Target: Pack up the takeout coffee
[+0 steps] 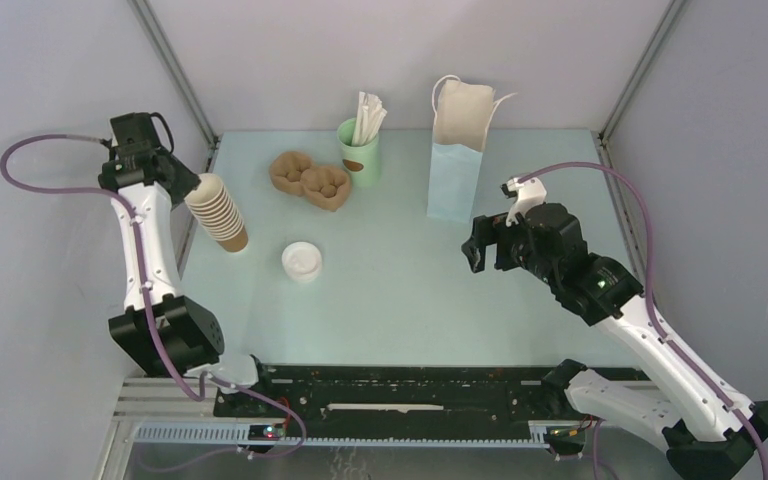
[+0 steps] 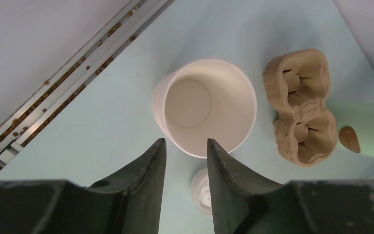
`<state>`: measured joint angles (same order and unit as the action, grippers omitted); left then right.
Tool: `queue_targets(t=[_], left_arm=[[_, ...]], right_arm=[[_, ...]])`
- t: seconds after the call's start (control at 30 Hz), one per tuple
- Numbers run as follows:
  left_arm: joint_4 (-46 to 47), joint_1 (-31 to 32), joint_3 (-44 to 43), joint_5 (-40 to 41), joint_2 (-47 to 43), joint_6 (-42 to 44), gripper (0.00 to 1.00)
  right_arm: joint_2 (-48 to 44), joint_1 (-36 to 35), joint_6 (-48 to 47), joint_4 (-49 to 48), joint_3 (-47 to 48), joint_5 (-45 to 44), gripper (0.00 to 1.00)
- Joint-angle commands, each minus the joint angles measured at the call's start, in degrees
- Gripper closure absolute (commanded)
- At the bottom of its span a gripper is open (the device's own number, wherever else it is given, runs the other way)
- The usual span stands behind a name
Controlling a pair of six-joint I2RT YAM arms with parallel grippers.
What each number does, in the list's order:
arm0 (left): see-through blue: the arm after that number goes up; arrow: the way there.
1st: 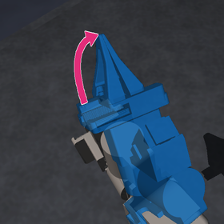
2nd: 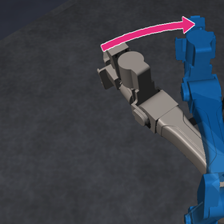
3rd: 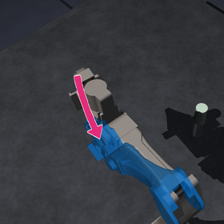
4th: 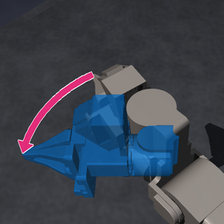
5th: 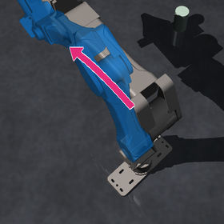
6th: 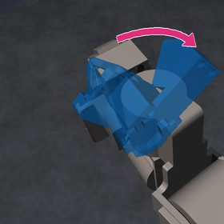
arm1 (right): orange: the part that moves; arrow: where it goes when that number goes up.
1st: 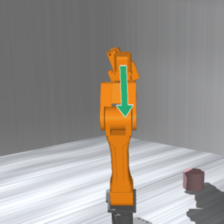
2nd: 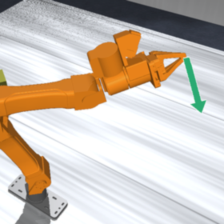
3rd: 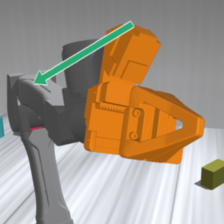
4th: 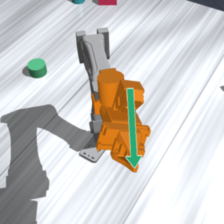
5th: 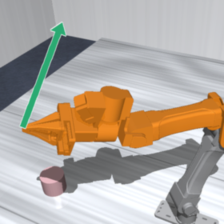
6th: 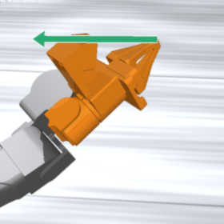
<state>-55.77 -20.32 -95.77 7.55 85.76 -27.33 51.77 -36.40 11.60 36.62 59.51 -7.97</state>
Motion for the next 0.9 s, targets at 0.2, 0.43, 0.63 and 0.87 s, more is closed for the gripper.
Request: queue_targets(t=[0.2, 0.43, 0.63, 0.87], left_arm=[[-4.39, -0.37, -1.35, 6.24, 1.84, -1.77, 0.58], [-3.04, -0.39, -2.4, 5.33, 3.6, -1.15, 0.61], [-3.11, -0.38, -4.35, 4.21, 5.79, -0.84, 0.64], [-3.02, -0.34, -4.69, 4.62, 5.73, -0.41, 0.7]], right_arm=[[-0.52, 0.19, -1.14, -2.95, -0.28, 2.62, 0.0], [-0.43, 0.27, -1.06, -2.86, -0.31, 2.8, 0.0], [-0.45, 0.44, -0.96, -3.0, -0.54, 3.02, 0.0], [-0.44, 0.63, -0.95, -3.07, -0.73, 3.51, 0.0]])
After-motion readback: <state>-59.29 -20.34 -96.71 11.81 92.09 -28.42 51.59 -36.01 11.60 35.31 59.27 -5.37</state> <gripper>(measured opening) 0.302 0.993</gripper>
